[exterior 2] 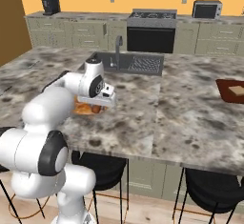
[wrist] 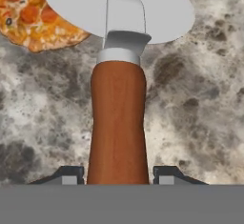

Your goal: Take the pizza cutter from the drawer on the right and place it on the dining counter for cutting.

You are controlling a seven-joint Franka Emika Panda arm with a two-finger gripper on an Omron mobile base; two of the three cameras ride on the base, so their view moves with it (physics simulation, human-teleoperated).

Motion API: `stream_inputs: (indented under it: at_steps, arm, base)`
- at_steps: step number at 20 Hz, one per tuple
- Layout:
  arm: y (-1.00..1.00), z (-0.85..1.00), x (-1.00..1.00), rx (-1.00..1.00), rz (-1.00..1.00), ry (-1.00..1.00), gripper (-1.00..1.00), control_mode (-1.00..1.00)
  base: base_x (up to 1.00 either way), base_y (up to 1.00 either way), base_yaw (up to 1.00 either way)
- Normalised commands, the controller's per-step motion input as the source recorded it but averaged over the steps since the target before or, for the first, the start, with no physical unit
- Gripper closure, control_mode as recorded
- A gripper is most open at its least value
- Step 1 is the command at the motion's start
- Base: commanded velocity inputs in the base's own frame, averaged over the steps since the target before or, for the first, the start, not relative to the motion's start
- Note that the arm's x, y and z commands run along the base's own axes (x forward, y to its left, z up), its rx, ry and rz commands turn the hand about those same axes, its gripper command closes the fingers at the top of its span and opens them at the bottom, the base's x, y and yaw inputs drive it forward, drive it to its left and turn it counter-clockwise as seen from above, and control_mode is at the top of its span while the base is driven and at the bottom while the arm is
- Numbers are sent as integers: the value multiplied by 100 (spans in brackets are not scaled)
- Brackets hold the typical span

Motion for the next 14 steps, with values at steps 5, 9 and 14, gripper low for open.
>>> stream_inputs:
  at_steps: [5, 9, 14]
  arm:
    - [20, -50, 55, -2, 5, 1, 100, -100]
    - [-4, -43, 57, 5, 5, 0, 100, -100]
    - [3, -54, 50, 0, 0, 0, 100, -100]
  base:
    - [0, 0, 0]
    - [0, 0, 0]
    - [0, 0, 0]
